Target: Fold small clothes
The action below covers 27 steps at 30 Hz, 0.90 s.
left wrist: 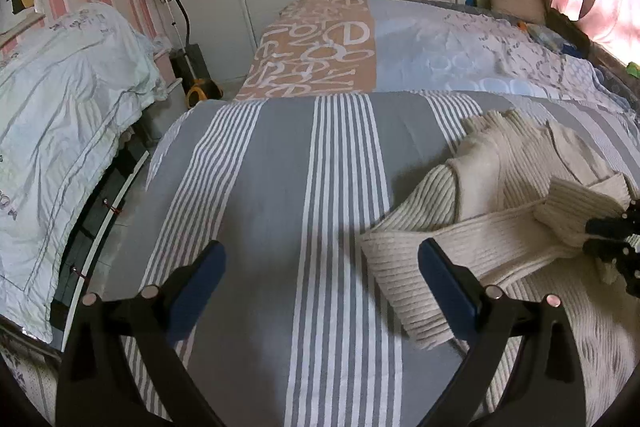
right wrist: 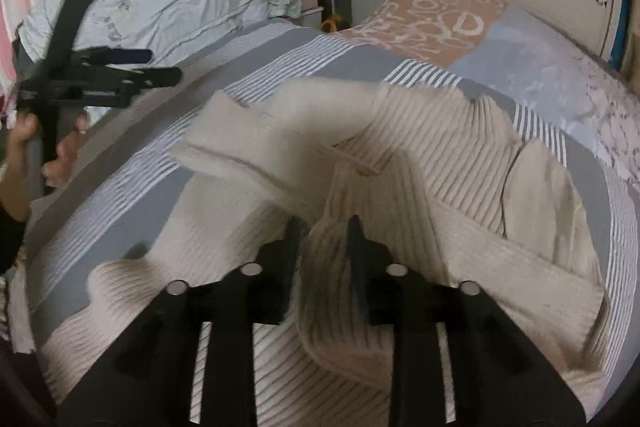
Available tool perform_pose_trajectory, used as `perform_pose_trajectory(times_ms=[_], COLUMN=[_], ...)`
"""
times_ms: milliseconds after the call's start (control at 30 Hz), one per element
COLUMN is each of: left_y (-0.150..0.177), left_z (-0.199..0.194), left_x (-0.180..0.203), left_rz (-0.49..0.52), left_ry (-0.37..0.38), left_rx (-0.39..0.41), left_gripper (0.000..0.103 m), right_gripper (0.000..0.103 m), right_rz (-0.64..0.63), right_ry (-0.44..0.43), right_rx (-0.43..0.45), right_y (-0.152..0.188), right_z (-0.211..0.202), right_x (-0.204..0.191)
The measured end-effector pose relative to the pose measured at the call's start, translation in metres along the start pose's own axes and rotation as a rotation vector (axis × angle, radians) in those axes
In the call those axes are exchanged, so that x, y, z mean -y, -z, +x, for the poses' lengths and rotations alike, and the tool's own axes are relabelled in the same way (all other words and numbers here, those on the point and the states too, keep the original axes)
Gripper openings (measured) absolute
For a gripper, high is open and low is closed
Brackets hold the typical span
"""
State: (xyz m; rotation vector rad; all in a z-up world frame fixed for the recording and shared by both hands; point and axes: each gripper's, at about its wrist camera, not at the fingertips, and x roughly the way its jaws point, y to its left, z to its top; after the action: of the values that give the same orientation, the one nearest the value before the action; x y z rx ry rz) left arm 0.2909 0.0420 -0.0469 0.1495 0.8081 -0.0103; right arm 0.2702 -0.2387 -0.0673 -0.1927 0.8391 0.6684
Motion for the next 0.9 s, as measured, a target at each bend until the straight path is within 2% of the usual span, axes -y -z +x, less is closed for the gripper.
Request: perform_pose_trajectory(times_ms=[67, 133, 233, 333, 400, 500, 600, 833, 900], left_y=[0.001, 0.002, -0.001, -0.006, -0.008, -0.009, -0.009, -0.014, -0.011], left_z=[0.001, 0.0, -0.002, -0.003, -0.001, 0.002, 0.011, 0.044, 0.052], left_x=[0.002, 0.005, 0.017, 0.04, 0.064, 0.1, 0.13, 0.17, 0.18], left_rz=[0.001, 0.008, 0.031, 0.068, 0.114, 0.191, 0.251, 0.28, 0.299], left_ry=[0.014, 0.024, 0.053, 0.12, 0.183, 0.214, 0.248, 0.365, 0.365], left_rx=[-0.003, 0.0, 0.012, 0.017, 0.014, 0.013, 0.0, -0.106, -0.13], left_gripper=[0.097, 0.097, 0.097, 0.097, 0.097, 0.097, 0.097, 0.097, 0.096], right_gripper=[0.041, 0.054, 0.054, 0.054, 0.054, 0.054, 0.054, 0.054, 0.054], right_rz=[0.013, 0.054, 0.142, 0.242, 0.279, 0.305, 0.322, 0.412, 0.429], right_ry=[0.02, 0.07, 0.167, 0.236, 0.289, 0.346, 0.377, 0.425, 0.433], right_rx=[0.048, 0.1, 0.138, 0.16, 0.148, 0.14, 0.147, 0.11, 0.095], right_y=[0.001, 0.005, 0.01, 0.022, 0.03, 0.038, 0.047, 0.068, 0.073], right_z=[-0.021, -0.042, -0.063, -0.079, -0.085, -0.095, -0.11, -0.115, -0.114], right_x=[0.003, 0.017, 0.045, 0.07, 0.081, 0.091, 0.096, 0.121, 0.128])
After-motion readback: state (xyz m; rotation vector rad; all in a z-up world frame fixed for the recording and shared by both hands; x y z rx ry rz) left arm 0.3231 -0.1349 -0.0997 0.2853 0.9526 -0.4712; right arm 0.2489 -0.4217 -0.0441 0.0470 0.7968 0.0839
